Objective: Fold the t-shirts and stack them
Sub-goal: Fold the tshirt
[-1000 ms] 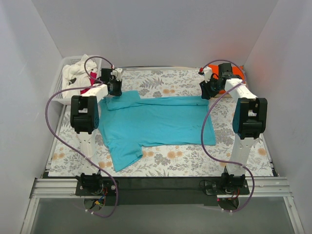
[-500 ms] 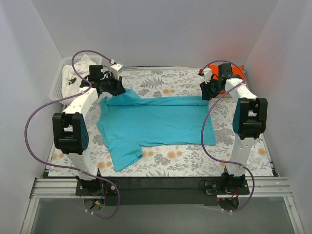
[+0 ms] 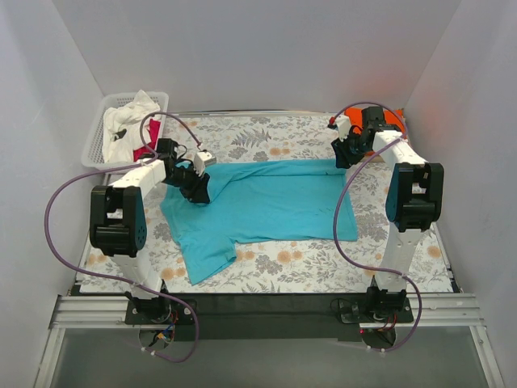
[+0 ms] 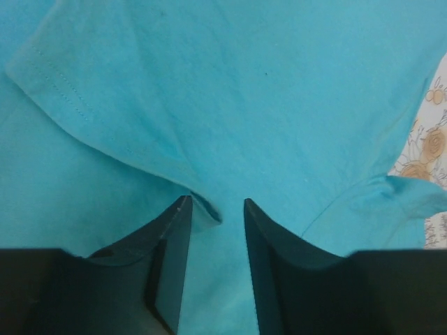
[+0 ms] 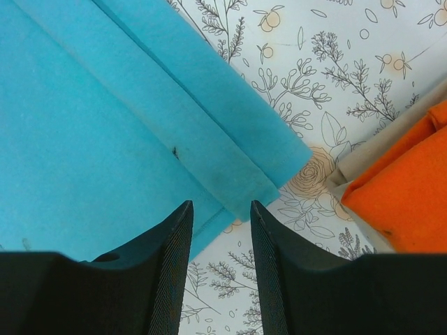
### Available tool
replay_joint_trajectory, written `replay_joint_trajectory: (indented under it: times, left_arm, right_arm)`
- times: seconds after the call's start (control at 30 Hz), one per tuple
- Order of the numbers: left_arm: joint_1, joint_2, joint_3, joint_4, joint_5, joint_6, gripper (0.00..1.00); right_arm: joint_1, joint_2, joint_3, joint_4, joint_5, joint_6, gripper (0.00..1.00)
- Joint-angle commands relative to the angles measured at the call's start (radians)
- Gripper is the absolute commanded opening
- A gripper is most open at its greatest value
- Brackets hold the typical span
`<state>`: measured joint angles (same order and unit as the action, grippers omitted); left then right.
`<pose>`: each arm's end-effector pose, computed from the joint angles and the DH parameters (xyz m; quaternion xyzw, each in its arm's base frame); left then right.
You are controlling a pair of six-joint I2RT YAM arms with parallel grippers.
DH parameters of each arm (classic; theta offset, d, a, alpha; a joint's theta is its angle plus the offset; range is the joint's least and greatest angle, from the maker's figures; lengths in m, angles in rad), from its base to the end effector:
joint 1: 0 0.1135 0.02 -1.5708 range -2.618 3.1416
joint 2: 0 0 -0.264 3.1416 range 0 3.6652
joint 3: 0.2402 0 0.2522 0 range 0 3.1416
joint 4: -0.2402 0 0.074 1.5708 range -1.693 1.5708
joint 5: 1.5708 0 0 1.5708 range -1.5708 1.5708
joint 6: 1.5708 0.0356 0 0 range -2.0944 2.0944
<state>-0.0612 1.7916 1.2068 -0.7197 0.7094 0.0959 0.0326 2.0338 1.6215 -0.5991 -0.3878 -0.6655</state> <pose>0.3397 -0.0441 0.1884 0.1189 0.9230 -0.3420 0.1304 0.4425 0.0279 0.2159 -0.3725 0.8681 0.0917 0.3151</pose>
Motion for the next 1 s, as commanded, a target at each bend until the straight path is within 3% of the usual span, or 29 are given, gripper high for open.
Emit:
replay_joint_trajectory:
  times: [0.0,0.1,0.2,0.33,0.53,0.8,0.87,0.97]
  left_arm:
    - [0.0,-0.044,0.054,-0.035,0.039,0.045,0.37]
    - [0.0,-0.02,0.088,0.08,0.026,-0.089,0.43]
    - [-0.002,0.021,0.14,0.186,-0.016,-0.25,0.43]
    - [-0.008,0.116,0.203,0.253,-0.057,-0.35,0.43]
    - [-0.023,0.206,0.28,0.261,-0.097,-0.403,0.43]
    - [-0.055,0.239,0.273,0.289,-0.125,-0.443,0.43]
    - [-0.072,0.244,0.27,0.293,-0.136,-0.446,0.43]
    - [-0.083,0.252,0.273,0.299,-0.139,-0.447,0.38]
  right_arm:
    - [-0.003,-0.061,0.0,-0.019,0.0,-0.035,0.39]
    - [-0.003,-0.046,0.011,-0.021,0.001,-0.04,0.39]
    - [0.001,-0.015,0.044,-0.03,0.015,-0.045,0.4]
    - [0.021,0.028,0.086,-0.047,0.038,-0.051,0.4]
    - [0.033,0.092,0.146,-0.054,0.056,-0.054,0.41]
    - [0.039,0.158,0.161,-0.057,0.081,-0.068,0.43]
    - [0.041,0.155,0.15,-0.064,0.07,-0.071,0.42]
    - [0.041,0.143,0.138,-0.073,0.064,-0.074,0.32]
